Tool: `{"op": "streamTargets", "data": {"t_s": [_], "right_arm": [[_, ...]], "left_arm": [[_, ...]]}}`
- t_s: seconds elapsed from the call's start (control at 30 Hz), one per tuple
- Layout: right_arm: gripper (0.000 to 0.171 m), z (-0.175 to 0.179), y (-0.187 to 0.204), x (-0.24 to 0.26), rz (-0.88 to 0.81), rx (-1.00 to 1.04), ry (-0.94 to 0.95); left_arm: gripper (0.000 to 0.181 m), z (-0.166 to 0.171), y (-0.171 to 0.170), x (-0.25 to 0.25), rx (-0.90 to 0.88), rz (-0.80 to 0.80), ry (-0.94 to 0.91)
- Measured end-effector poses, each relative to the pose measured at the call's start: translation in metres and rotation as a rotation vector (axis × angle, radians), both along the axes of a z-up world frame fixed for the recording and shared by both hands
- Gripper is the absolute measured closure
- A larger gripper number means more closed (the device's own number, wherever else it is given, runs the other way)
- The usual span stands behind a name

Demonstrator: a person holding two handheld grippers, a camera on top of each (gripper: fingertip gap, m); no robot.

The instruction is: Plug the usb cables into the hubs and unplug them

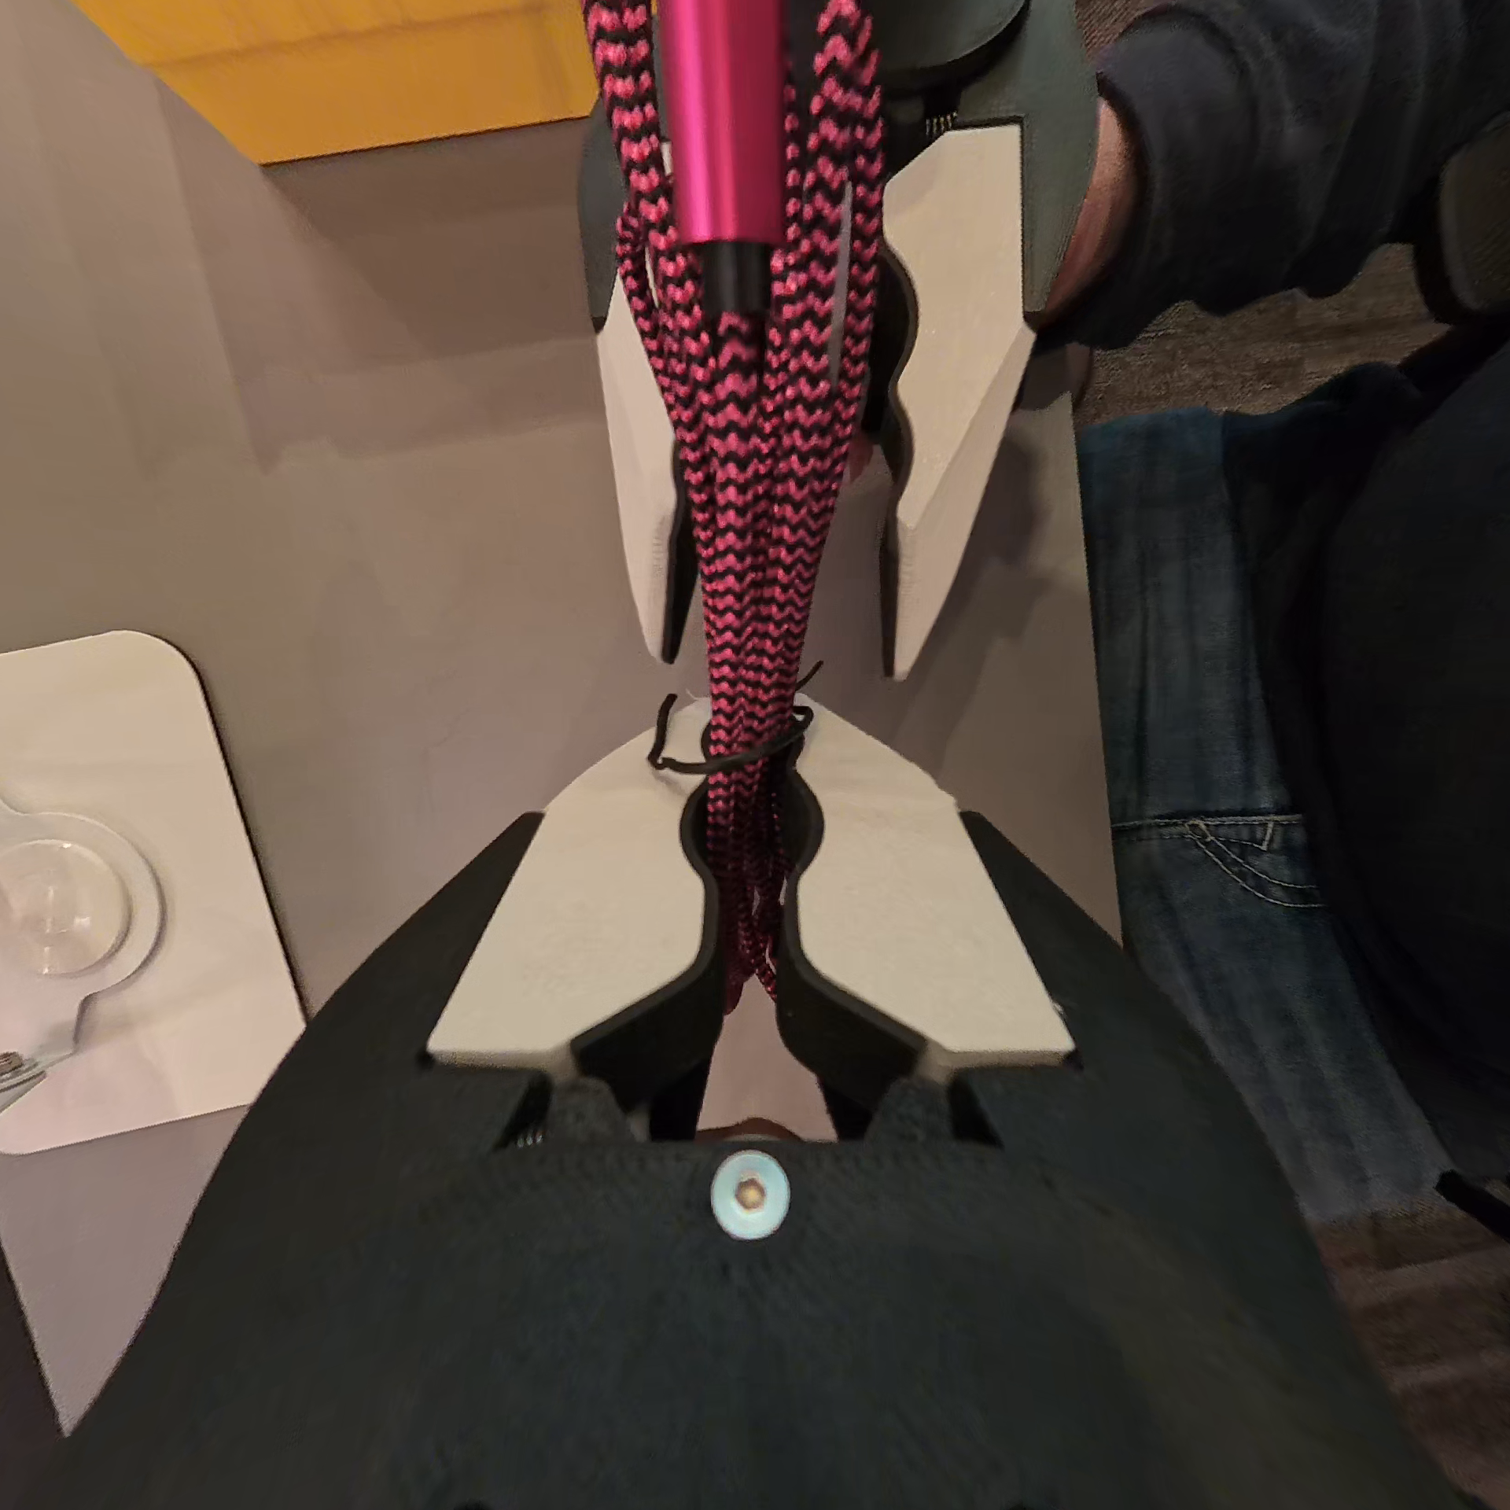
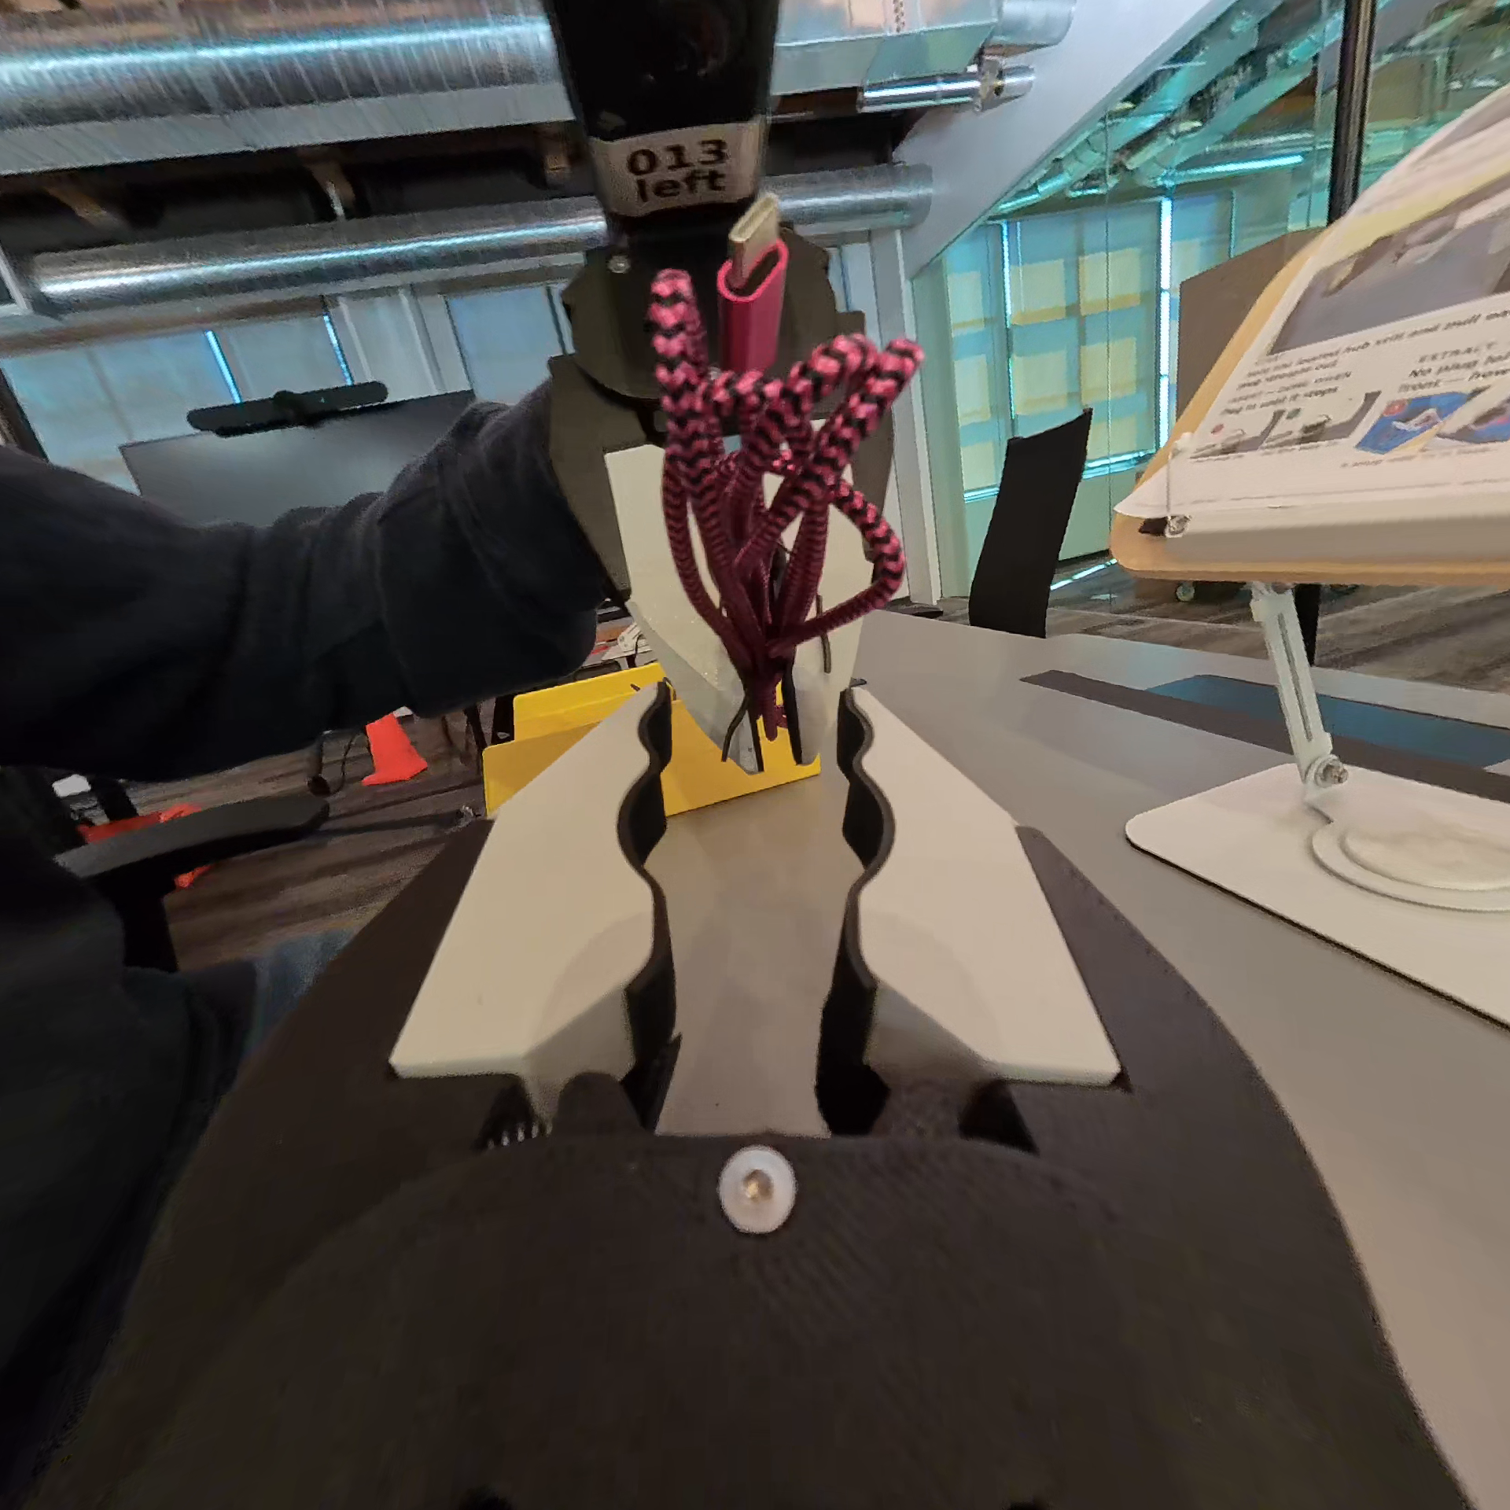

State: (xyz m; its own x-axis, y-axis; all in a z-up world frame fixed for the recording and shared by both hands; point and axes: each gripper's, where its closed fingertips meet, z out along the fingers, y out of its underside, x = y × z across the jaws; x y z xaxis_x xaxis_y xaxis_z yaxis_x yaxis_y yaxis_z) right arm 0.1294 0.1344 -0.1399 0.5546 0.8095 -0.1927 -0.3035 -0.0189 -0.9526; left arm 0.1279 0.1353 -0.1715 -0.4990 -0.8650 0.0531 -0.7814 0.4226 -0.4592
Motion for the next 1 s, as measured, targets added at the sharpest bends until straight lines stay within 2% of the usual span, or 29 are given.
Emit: {"op": "streamTargets", "data": {"t_s": [0.13, 0.23, 0.37, 0.8, 1.0], "right_arm": [[0.132, 0.008, -0.007, 0.007, 0.031, 0.048, 0.037], [0.142, 0.013, -0.007, 0.018, 0.019, 0.069, 0.091], [0.154, 0.009, 0.001, 0.017, 0.001, 0.073, 0.036], [0.171, 0.019, -0.002, 0.006, 0.057, 0.119, -0.007], [0.171, 0.018, -0.005, 0.007, 0.073, 0.104, 0.008]], "left_arm": [[0.173, 0.003, -0.005, -0.001, -0.042, -0.024, 0.002], [0.173, 0.006, -0.01, -0.002, -0.067, -0.043, 0.008], [0.173, 0.01, -0.016, -0.002, -0.101, -0.068, 0.02], [0.173, 0.011, -0.027, 0.001, -0.079, -0.124, 0.054], [0.173, 0.012, -0.029, 0.001, -0.066, -0.136, 0.044]]}}
